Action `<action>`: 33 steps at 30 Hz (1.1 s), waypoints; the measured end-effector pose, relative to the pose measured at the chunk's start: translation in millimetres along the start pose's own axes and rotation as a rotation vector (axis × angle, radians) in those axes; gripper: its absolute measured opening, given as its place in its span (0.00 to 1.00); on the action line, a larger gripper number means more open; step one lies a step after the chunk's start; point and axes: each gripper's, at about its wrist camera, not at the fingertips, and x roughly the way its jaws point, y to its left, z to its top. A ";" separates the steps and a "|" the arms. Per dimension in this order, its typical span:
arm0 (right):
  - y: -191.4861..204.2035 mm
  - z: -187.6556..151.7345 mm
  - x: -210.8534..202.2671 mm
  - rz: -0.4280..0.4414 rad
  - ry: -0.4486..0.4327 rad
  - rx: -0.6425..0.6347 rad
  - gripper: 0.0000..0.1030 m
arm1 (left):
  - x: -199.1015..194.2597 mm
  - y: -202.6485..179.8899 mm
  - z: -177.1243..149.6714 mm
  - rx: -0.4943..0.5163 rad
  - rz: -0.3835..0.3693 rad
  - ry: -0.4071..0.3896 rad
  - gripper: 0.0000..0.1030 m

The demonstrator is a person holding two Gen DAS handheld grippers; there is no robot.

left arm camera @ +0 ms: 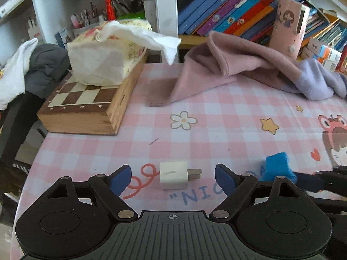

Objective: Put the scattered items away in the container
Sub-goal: 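Grasp the blue clip with the right tool while the left tool grasps the white cube, then carry the blue clip and white cube with both tools toward the yellow box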

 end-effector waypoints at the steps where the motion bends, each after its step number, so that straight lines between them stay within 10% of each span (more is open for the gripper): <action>1: -0.9 0.2 0.1 -0.003 -0.004 0.004 0.25 | 3.3 0.2 -0.4 -0.001 0.002 0.006 0.77; 9: -6.5 3.1 7.4 -0.002 -0.012 0.037 0.56 | 15.3 5.4 -2.8 -0.008 -0.031 -0.007 0.46; 13: -8.9 2.5 15.6 -0.008 -0.001 0.047 0.52 | 12.6 6.5 -4.5 0.002 -0.051 -0.020 0.42; 17: -9.1 3.3 15.8 -0.030 -0.004 0.041 0.28 | 6.0 12.1 -6.7 -0.024 -0.071 -0.015 0.41; 33: 9.2 -4.9 -58.8 0.008 -0.116 0.041 0.26 | -76.0 40.8 -27.3 -0.177 -0.217 -0.083 0.42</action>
